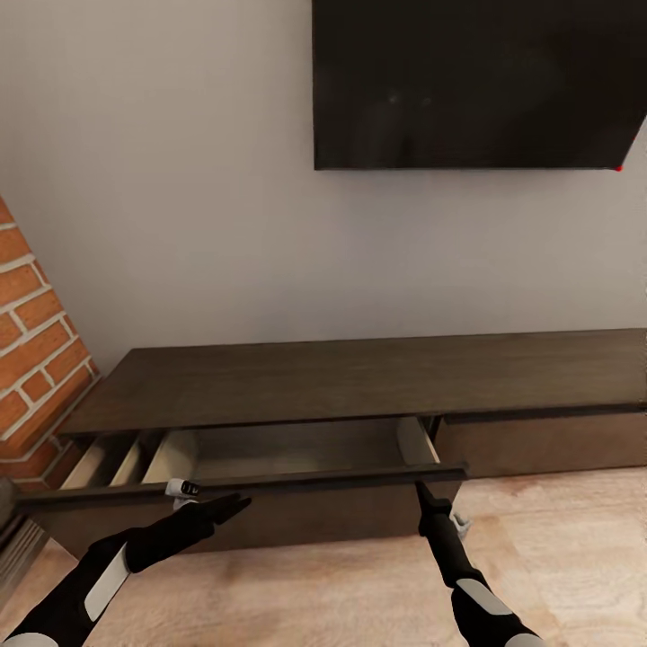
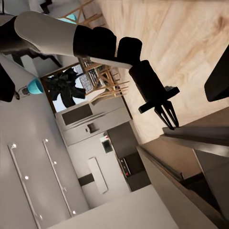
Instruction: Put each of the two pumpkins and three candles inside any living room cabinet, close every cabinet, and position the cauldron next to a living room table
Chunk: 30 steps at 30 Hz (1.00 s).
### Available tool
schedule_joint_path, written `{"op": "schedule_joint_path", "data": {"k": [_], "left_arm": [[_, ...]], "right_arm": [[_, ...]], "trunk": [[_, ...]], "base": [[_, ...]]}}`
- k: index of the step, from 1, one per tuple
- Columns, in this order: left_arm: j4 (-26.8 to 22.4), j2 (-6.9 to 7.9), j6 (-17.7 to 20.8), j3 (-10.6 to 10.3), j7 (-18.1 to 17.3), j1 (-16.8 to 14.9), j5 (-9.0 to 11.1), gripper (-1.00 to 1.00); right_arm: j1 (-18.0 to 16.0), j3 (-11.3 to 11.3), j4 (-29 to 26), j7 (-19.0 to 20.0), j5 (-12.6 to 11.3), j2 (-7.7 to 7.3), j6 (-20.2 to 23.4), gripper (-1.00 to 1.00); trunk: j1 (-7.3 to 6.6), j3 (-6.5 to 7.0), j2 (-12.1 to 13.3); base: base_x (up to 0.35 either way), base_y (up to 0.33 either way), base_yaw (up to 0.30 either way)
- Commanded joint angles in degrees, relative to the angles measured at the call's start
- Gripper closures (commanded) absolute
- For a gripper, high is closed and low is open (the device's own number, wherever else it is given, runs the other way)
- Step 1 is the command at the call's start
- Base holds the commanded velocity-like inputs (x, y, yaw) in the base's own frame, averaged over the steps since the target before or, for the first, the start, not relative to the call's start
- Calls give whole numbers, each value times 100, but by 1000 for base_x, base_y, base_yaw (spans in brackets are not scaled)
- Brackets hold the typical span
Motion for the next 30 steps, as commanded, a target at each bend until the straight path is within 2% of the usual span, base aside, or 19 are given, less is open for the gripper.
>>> {"op": "schedule_joint_path", "data": {"k": [1, 7, 30], "left_arm": [[3, 7, 60, -31, -8, -4, 43, -100], [3, 7, 60, -31, -8, -4, 43, -100], [3, 15, 60, -24, -8, -4, 43, -100]], "right_arm": [[-4, 170, -67, 60, -13, 2, 77, 100], [-6, 170, -67, 61, -13, 2, 77, 100], [-4, 170, -67, 60, -13, 4, 77, 100]], "trunk": [[-3, -4, -3], [-3, -4, -3], [-3, -4, -3]], "base": [[-79, 0, 0], [-163, 0, 0], [-73, 0, 0]]}}
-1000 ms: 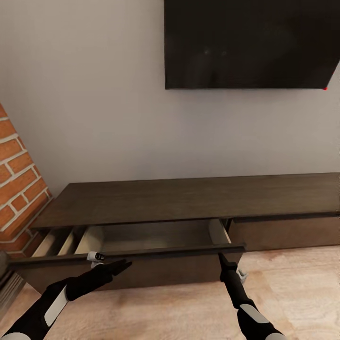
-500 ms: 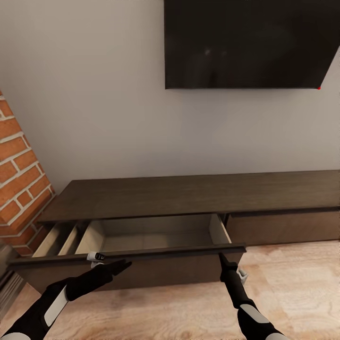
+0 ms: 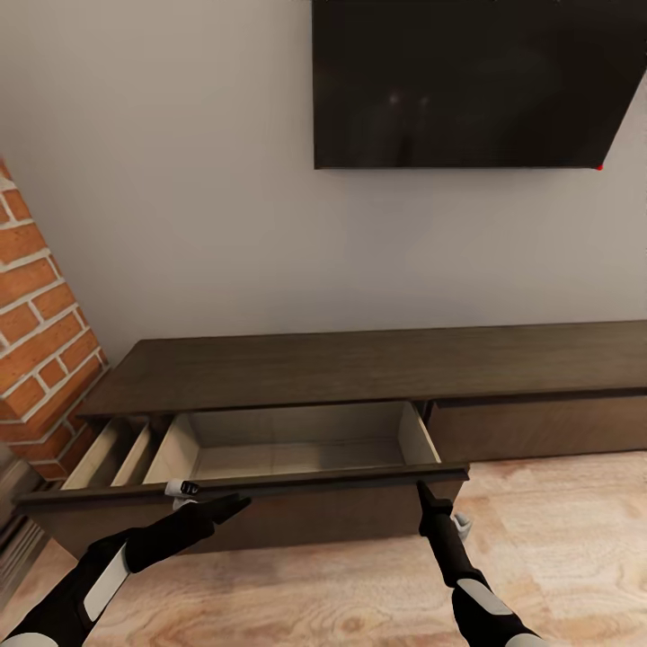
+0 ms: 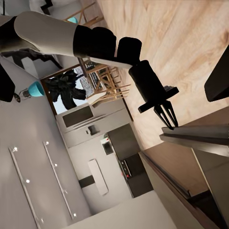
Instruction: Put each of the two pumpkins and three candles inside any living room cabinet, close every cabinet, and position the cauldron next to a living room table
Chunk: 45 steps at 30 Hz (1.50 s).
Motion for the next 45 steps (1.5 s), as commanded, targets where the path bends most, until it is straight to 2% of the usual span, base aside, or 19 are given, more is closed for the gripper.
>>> {"op": "schedule_joint_path", "data": {"k": [1, 45], "left_arm": [[4, 7, 59, -31, -8, -5, 43, -100], [3, -2, 59, -38, -8, -5, 43, -100]], "right_arm": [[-3, 215, -71, 59, 11, 3, 78, 100], [-3, 215, -71, 59, 11, 3, 83, 100]], "trunk": [[-3, -4, -3], [-3, -4, -3]], "base": [[-16, 0, 0], [-68, 0, 0]]}}
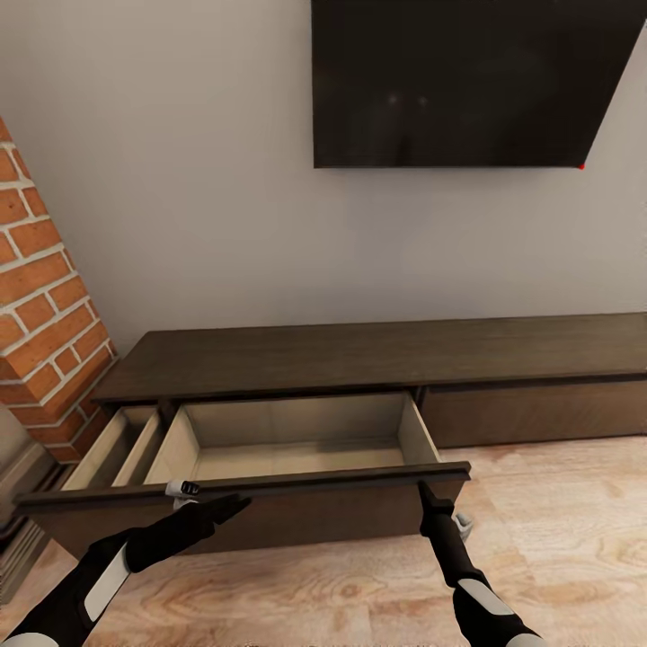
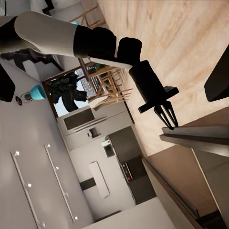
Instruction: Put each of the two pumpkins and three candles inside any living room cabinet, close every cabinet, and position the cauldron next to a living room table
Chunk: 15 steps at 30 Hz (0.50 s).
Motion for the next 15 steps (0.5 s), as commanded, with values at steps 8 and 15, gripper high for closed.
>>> {"op": "schedule_joint_path", "data": {"k": [8, 15], "left_arm": [[5, 9, 59, -30, -8, -5, 43, -100], [4, 7, 59, -31, -8, -5, 43, -100]], "right_arm": [[-3, 234, -70, 60, 15, 21, 80, 100], [-4, 234, -70, 59, 15, 19, 76, 100]], "trunk": [[-3, -4, -3], [-3, -4, -3]], "base": [[-11, 0, 0], [-86, 0, 0]]}}
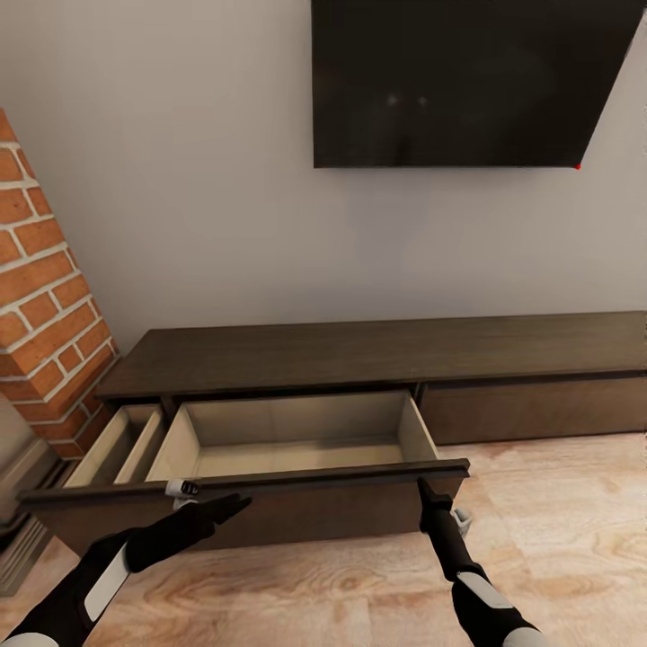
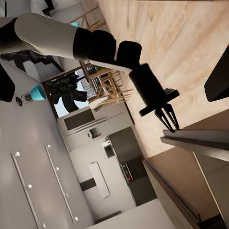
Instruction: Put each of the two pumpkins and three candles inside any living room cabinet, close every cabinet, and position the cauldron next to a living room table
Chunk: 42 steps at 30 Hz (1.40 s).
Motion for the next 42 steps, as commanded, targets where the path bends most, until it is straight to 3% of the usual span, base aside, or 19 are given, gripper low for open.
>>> {"op": "schedule_joint_path", "data": {"k": [1, 13, 14, 34, 38, 42], "left_arm": [[2, 7, 60, -30, -8, -4, 43, -100], [3, 7, 60, -29, -8, -4, 43, -100], [3, 7, 60, -29, -8, -4, 43, -100], [3, 15, 60, -14, -8, 2, 52, -100], [3, 16, 66, -12, -8, 4, 52, -100], [3, 16, 68, -13, -8, 4, 52, -100]], "right_arm": [[59, 243, -7, 296, 25, 19, 79, 100], [59, 243, -7, 298, 25, 20, 80, 100], [59, 243, -7, 296, 25, 20, 83, -100], [59, 243, 3, 270, 31, 15, 123, -100], [59, 250, 2, 217, 29, -14, 356, -100], [59, 244, 8, 221, 11, -122, 927, -100]], "trunk": [[-5, -6, -3], [-5, -6, -3], [-5, -6, -3], [-5, -6, -3], [-10, 39, -1], [-20, 127, 5]], "base": [[-155, 0, 0], [-21, 0, 0], [0, 0, 0], [0, 0, 0], [0, 0, 0], [0, 0, 0]]}}
